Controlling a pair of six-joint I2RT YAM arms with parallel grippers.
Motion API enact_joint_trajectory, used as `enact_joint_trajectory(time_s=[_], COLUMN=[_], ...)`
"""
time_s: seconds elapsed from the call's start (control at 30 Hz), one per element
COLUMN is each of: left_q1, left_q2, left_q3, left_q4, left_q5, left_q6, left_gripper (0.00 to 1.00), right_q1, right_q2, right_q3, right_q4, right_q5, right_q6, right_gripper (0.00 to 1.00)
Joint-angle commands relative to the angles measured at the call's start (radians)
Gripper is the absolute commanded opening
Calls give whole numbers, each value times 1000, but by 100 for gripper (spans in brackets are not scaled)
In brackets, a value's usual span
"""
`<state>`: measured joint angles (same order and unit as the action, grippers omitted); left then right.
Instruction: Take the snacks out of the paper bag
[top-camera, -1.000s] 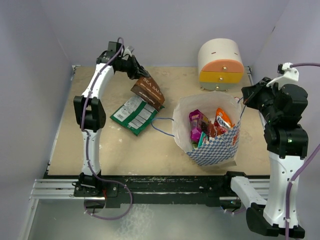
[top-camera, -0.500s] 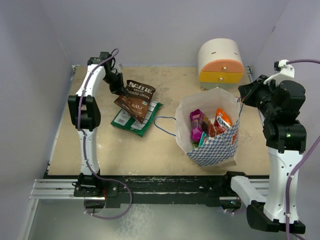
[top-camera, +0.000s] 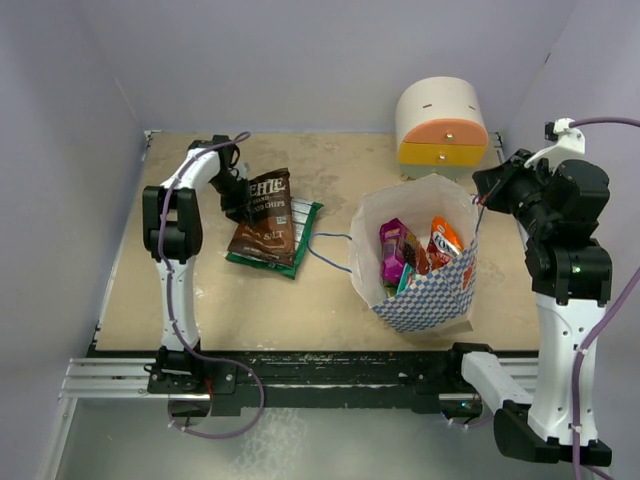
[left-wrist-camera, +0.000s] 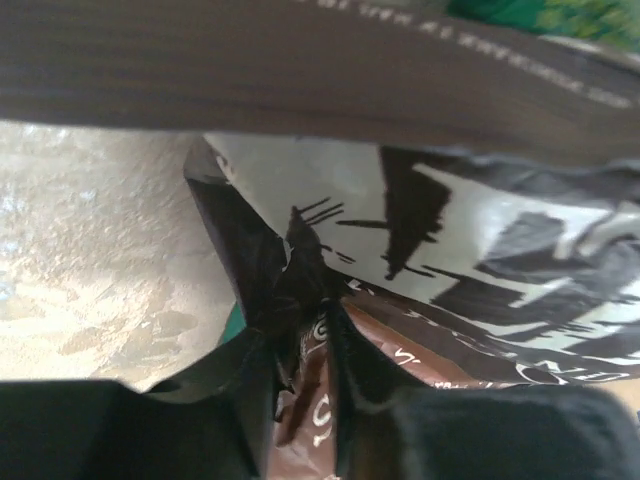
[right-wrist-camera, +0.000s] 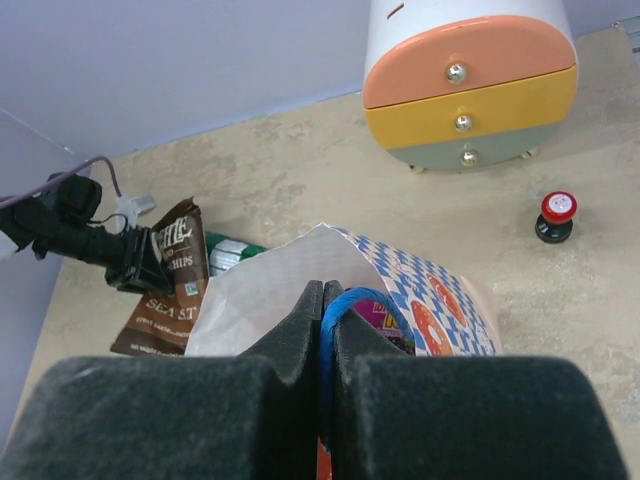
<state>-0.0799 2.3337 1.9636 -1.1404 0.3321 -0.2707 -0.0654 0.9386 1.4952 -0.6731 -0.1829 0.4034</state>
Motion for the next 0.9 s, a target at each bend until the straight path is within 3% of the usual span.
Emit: enact_joint_trajectory(time_s=[0.0,0.27,0.6,0.73,0.87], left_q1=[0,-12,-121,-183,-194], left_q2=[-152,-362,-667,-792,-885], left_q3=[-47,-181,-442,-537,-556], left_q4=[79,176,253,305,320], left_q5=[-66,-84,7,104,169], left_q6=[1,-63,-159,-227,-278], left_gripper=[33,59,66,67,68], right_q1=[4,5,81,107,107], right_q2=[15,66,103,159,201], right_q3=[62,155,216,281,336], right_q4=[99,26,82,127,135], right_q5=[30,75,423,288,19], right_q6=[-33,-289,-708,-754,-784], right_gripper=[0,0,0,0,0])
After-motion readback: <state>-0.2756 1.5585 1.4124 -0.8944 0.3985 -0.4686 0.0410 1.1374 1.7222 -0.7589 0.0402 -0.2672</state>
